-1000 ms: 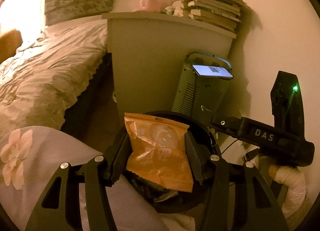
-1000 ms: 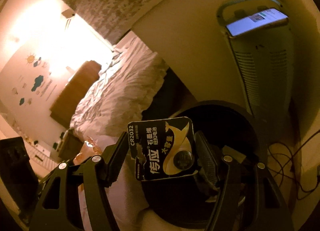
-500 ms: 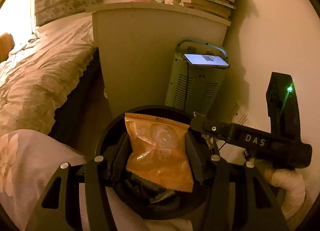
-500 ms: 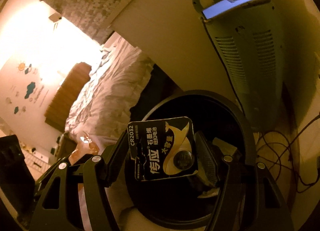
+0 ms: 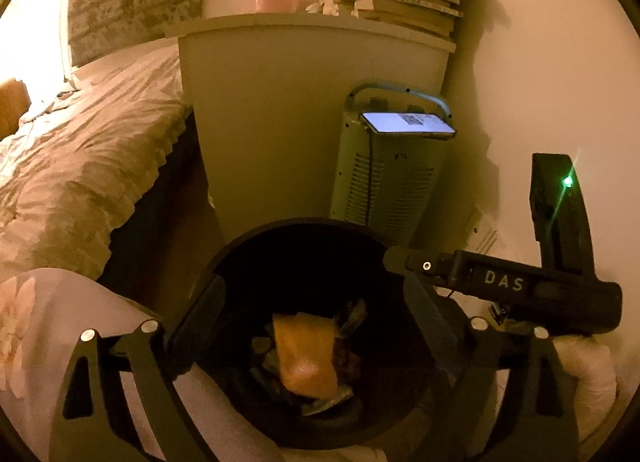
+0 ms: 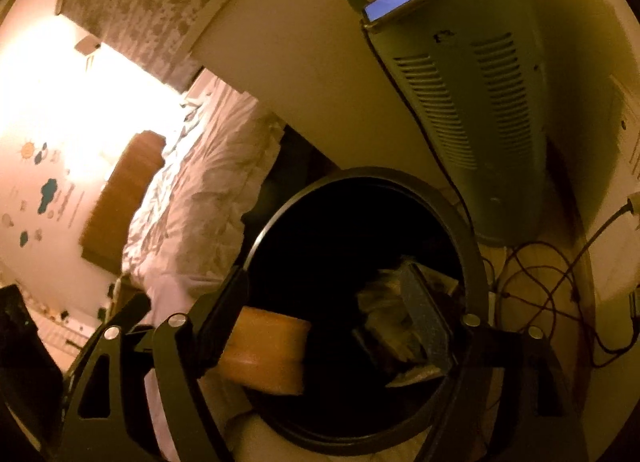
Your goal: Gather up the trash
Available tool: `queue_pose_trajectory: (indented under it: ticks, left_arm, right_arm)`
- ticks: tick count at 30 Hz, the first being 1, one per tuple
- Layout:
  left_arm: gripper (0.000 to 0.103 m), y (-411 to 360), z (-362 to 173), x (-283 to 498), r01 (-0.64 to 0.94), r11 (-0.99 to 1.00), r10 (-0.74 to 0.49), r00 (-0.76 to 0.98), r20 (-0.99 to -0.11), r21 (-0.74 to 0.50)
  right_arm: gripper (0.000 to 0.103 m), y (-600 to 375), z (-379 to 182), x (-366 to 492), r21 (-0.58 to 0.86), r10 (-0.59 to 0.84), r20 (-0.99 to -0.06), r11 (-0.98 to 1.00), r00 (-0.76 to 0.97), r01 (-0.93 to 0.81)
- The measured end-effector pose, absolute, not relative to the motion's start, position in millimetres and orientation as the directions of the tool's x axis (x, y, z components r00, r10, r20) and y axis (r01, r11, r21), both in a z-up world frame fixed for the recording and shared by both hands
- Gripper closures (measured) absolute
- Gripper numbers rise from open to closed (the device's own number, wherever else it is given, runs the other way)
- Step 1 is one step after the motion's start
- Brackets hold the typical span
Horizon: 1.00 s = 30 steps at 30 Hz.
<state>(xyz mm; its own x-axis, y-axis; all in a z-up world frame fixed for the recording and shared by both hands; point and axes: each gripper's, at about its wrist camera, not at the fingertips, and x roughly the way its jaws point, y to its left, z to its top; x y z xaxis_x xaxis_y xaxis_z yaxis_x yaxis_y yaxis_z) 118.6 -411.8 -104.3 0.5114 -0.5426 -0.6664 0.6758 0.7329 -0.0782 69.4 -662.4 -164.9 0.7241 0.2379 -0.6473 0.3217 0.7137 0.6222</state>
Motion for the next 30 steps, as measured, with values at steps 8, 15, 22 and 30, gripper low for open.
queue_pose_trajectory:
  ticks: [8,15,22,30]
  left_arm:
    - [0.006,-390,-93,111,0.658,0.743,-0.561,0.518,-0.646,-0.118]
    - [0.006,-338,-73,97,0.601,0.786,-0.553,0.579,-0.599,-0.145]
    - [0.006,-248,-59,90,0.415,0.893,-0.434,0.696,-0.572,-0.172]
    - [0.006,-138,-52,75,0.085,0.988,-0.144,0.806,-0.574,-0.128]
  right_arm:
    - [0.025,-646,-152,66,0.619,0.253,-0.63,0.734,0.734,0.279]
    - [0.025,-604,-130,73,0.601,0.294,-0.622,0.774,0.726,0.201]
    - [0.025,-528,-107,85,0.531,0.329,-0.632,0.844,0.702,0.082]
    - [0.012,-414,-84,86,0.393,0.319,-0.609,0.917,0.726,-0.073]
